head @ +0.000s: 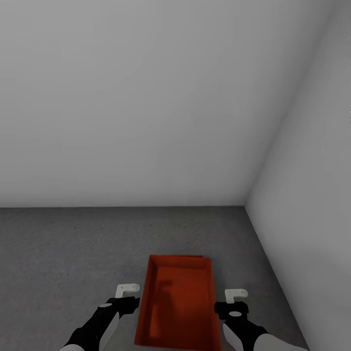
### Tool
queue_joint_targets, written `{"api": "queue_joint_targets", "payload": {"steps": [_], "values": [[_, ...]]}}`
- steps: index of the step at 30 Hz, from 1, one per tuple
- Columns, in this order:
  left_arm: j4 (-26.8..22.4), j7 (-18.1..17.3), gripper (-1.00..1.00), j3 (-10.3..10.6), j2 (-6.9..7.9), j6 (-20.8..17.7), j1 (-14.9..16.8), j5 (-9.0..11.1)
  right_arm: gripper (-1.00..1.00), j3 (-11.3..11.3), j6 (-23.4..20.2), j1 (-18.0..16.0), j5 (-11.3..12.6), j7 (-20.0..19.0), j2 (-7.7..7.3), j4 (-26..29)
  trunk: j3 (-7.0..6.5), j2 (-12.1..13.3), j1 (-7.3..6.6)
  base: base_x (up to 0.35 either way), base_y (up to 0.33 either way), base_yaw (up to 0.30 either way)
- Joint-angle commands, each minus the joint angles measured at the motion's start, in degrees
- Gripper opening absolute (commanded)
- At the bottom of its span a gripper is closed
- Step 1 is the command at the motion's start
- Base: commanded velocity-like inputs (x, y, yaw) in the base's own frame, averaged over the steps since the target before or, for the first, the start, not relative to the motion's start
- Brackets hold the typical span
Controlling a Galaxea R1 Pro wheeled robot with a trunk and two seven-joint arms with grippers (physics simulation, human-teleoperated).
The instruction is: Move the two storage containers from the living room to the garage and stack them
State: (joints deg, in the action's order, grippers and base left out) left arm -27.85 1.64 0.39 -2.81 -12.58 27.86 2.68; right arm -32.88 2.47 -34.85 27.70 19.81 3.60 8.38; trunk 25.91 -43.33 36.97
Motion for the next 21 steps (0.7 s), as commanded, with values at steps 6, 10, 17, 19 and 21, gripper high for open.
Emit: {"api": "queue_joint_targets", "payload": {"steps": [6,10,17,19,21], "values": [[-0.10,0.10,1.00,-0.08,0.01,-0.69,0.00,0.28,1.00,-0.43,0.26,-0.04,0.60,0.20,0.01,-0.03,-0.47,-0.05,0.01,-0.043,0.000,0.000],[-0.10,0.05,1.00,-0.14,0.02,-1.24,0.00,0.30,1.00,-0.43,0.26,-0.04,0.60,0.19,0.01,-0.03,-0.82,-0.05,0.01,-0.280,0.000,0.000],[-0.10,0.04,1.00,-0.13,0.00,-1.16,0.00,0.30,1.00,-0.43,0.26,-0.04,0.60,0.18,0.01,-0.03,-1.44,-0.05,0.01,-0.336,0.000,0.000],[-0.10,0.03,1.00,-0.10,0.00,-1.02,0.00,0.30,1.00,-0.43,0.26,-0.04,0.60,0.21,0.01,-0.03,-1.61,-0.05,0.01,-0.343,0.000,0.000],[-0.10,0.03,1.00,-0.07,0.00,-0.91,0.00,0.30,1.00,-0.43,0.26,-0.04,0.60,0.20,0.01,-0.03,-1.79,-0.05,0.01,-0.343,0.000,0.000]]}}
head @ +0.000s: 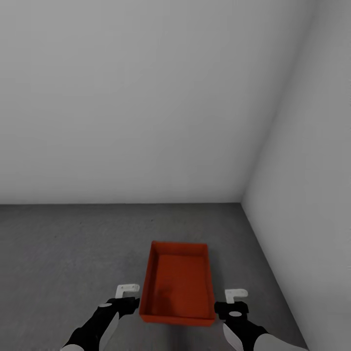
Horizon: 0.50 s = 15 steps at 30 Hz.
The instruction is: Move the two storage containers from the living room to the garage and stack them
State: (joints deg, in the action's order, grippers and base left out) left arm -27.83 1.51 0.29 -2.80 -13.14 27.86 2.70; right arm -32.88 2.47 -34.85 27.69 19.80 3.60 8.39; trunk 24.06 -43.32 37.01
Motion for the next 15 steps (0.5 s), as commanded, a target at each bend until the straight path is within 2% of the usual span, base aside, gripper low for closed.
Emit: {"api": "queue_joint_targets", "payload": {"steps": [1,15], "values": [[-0.12,0.16,1.00,0.04,-0.01,-0.27,0.00,0.28,1.00,-0.43,0.25,-0.04,0.61,0.21,0.00,-0.04,-0.03,-0.05,-0.03,-0.344,0.000,0.000],[-0.12,0.16,1.00,0.17,-0.01,0.12,0.00,0.28,1.00,-0.43,0.25,-0.04,0.61,0.23,0.00,-0.04,-1.25,-0.05,-0.03,-0.344,0.000,0.000]]}}
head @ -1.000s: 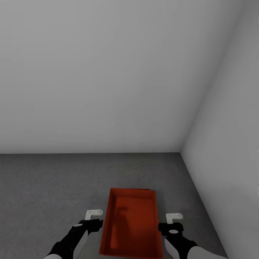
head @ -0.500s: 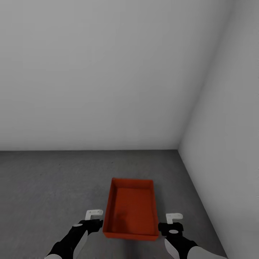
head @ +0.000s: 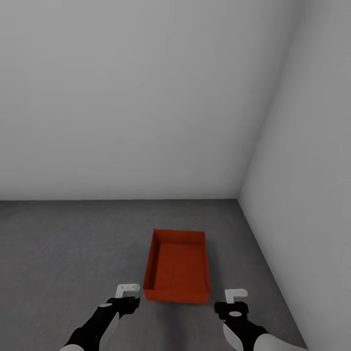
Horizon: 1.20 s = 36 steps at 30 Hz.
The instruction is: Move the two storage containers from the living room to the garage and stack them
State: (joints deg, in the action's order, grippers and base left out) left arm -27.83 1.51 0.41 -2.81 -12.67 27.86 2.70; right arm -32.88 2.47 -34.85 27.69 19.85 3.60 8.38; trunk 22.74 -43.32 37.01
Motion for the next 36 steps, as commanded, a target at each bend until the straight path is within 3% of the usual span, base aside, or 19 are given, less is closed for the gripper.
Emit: {"api": "queue_joint_targets", "payload": {"steps": [1,9,13,15,19,26,36], "values": [[-0.12,0.16,1.00,0.06,0.00,-0.34,0.01,0.29,1.00,-0.43,0.26,-0.04,0.61,0.19,0.00,-0.05,-0.02,-0.06,-0.03,-0.344,0.000,0.000],[0.57,0.37,1.00,0.05,0.00,-0.27,0.01,0.15,1.00,-0.36,0.18,-0.04,0.73,-0.22,-0.29,-0.84,-0.20,-0.06,-0.03,-0.152,0.000,0.000],[1.22,0.41,1.00,0.03,0.10,-0.19,0.01,0.28,1.00,-0.34,0.30,-0.04,0.72,-0.91,-0.32,-5.04,-0.21,-0.06,-0.03,-0.007,0.000,0.000],[3.86,0.41,1.00,0.02,0.14,-0.11,0.01,0.27,1.00,-0.29,0.63,0.36,0.77,-3.92,-0.27,-7.69,-0.21,-0.06,-0.03,-0.001,0.000,0.000],[7.70,0.42,1.00,-0.04,0.36,-0.02,0.01,0.44,1.00,-0.28,1.01,0.32,0.65,-6.04,-0.20,-8.80,-0.21,-0.06,-0.03,0.000,0.000,0.000],[14.70,0.44,1.00,-0.07,0.82,6.20,0.01,0.99,1.00,-0.26,1.54,0.24,0.63,-6.63,-0.11,-9.08,-0.21,-0.06,-0.03,0.000,0.000,0.000],[21.42,0.51,1.00,-0.14,0.88,8.86,-0.06,1.12,1.00,-0.27,2.23,4.32,0.61,-6.66,-0.02,-9.09,-0.21,-0.06,-0.03,0.000,0.000,0.000]]}}
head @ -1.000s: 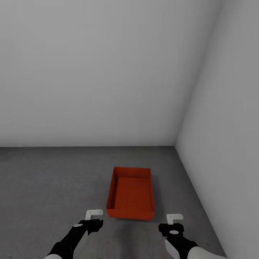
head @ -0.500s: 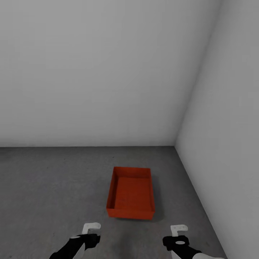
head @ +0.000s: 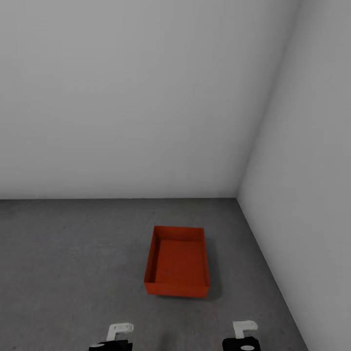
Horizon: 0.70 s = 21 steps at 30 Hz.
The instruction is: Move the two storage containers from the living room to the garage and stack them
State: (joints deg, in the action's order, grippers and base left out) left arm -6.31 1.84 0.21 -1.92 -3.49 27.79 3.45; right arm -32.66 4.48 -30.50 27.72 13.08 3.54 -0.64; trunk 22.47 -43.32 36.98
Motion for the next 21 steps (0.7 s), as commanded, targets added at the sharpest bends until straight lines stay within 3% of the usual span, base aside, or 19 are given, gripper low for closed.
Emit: {"api": "queue_joint_targets", "payload": {"steps": [1,13,21], "values": [[0.12,0.17,1.00,0.05,-0.01,-0.11,0.00,0.38,1.00,-0.49,0.32,0.12,0.60,0.11,0.02,-0.07,0.06,-0.05,0.01,0.000,0.000,0.000],[2.86,0.21,1.00,0.05,-0.01,0.92,0.01,0.50,1.00,-0.48,1.92,6.70,0.70,0.11,0.07,-0.07,0.06,-0.05,0.01,-0.015,0.000,0.000],[3.91,0.10,1.00,-0.03,-0.01,0.85,-0.02,0.50,1.00,-0.48,1.94,7.87,0.76,0.11,0.06,-0.07,0.06,-0.05,0.01,-0.289,0.000,0.000]]}}
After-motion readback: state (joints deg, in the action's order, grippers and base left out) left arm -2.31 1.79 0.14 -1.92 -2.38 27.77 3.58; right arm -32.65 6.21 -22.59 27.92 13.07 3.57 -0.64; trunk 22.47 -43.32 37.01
